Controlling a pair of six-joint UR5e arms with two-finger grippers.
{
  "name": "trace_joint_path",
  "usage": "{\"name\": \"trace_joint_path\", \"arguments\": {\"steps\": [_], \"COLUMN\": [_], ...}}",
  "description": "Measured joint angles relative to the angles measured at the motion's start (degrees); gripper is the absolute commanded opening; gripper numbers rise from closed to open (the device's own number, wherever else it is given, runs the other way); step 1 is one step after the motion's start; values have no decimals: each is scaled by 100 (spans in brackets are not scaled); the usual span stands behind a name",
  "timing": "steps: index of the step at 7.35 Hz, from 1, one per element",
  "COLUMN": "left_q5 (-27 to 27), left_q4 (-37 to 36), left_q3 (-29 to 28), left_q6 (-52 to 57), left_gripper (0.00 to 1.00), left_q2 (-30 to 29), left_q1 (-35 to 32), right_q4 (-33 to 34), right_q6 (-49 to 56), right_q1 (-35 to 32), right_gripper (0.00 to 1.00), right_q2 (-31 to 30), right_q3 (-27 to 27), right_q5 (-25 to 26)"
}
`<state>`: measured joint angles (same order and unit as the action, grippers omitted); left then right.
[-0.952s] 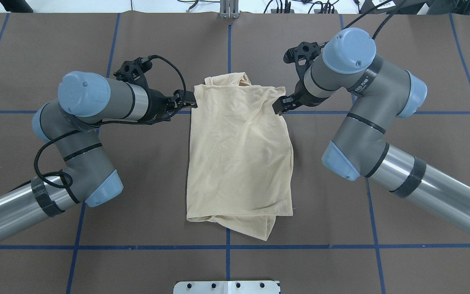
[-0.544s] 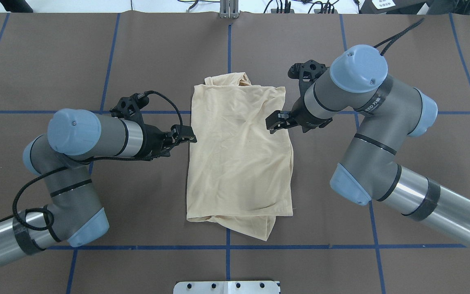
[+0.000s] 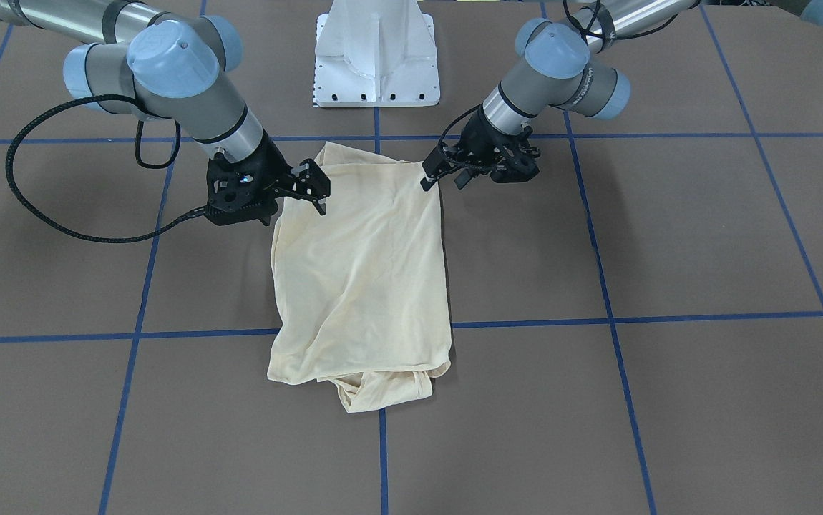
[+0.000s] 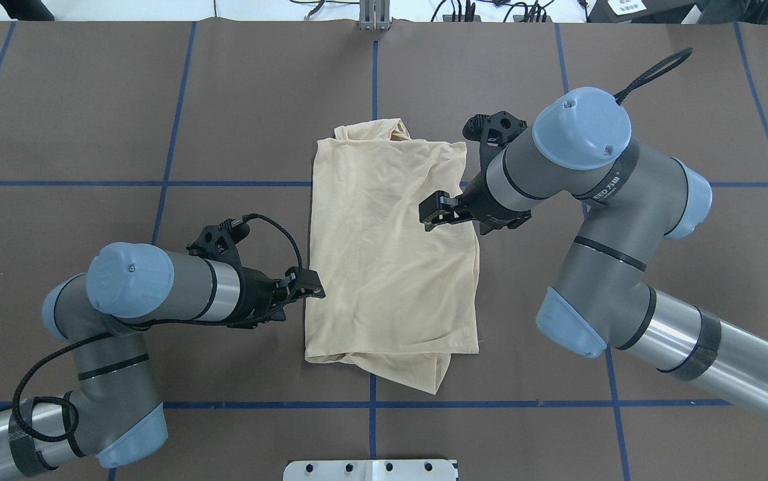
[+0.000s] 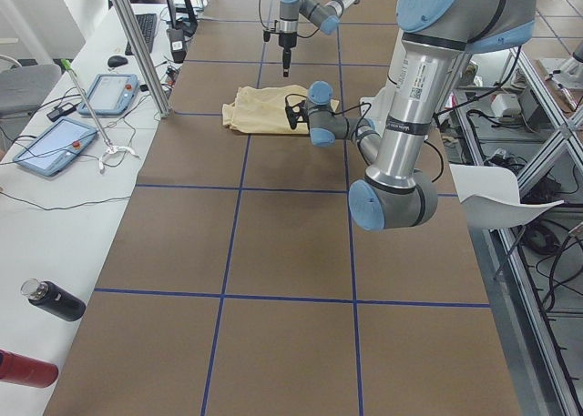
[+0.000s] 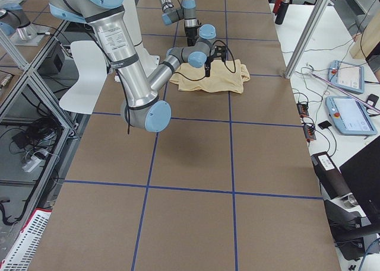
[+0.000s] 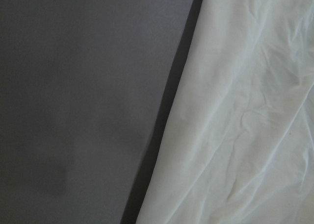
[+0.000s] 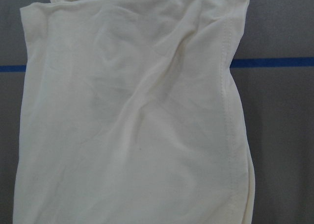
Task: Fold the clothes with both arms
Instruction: 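Move the left gripper to the shirt's near edge while the right gripper hovers above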
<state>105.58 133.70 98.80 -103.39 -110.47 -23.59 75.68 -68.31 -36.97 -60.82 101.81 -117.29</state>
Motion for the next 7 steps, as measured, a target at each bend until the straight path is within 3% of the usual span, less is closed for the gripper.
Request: {"name": "trace_joint_path", "arguments": {"steps": [7], "left_q5": [-2], "left_q4": [-344], "left_q3": [-26], "left_q6": [-301], "left_gripper": [74], "left_q2": [-131], "left_q1": [376], "right_q4": [0], "right_q6": [-42], "right_q1": [32], "right_gripper": [100], "right_q2": [-20], "right_q3": [14], "right_q5": [34]}}
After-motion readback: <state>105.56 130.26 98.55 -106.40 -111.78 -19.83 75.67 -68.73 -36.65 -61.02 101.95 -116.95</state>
